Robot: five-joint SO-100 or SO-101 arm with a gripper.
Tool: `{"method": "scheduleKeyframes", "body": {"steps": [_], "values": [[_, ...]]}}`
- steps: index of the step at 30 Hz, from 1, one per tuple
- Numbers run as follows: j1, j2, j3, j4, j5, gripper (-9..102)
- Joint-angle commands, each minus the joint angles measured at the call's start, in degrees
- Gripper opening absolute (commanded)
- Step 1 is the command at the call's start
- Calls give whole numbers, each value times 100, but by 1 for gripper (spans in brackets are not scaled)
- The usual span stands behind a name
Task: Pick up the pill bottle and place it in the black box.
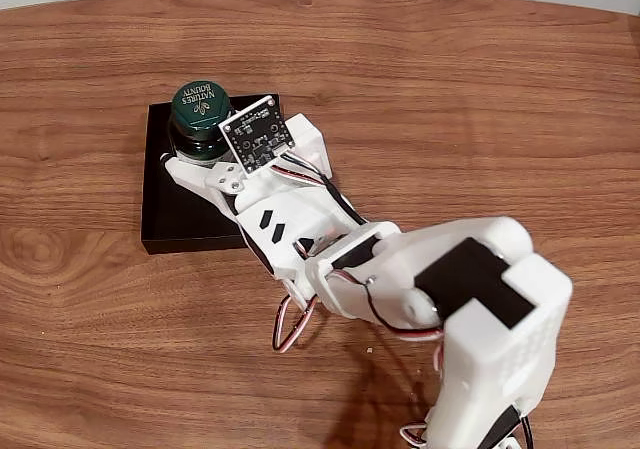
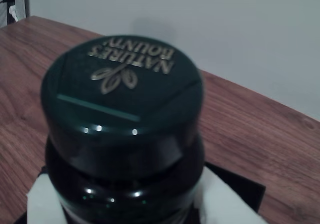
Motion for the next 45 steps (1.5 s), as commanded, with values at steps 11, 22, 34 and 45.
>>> {"method": "scheduleKeyframes", "body": {"steps": [11,22,34,45], "values": [[-70,-668,-1248,369,-290,11],[-97,-1336,-1582,492,-475,11],[-53,-1310,-1160,9,-114,26],[105,-475,-501,114,-79,30]]}}
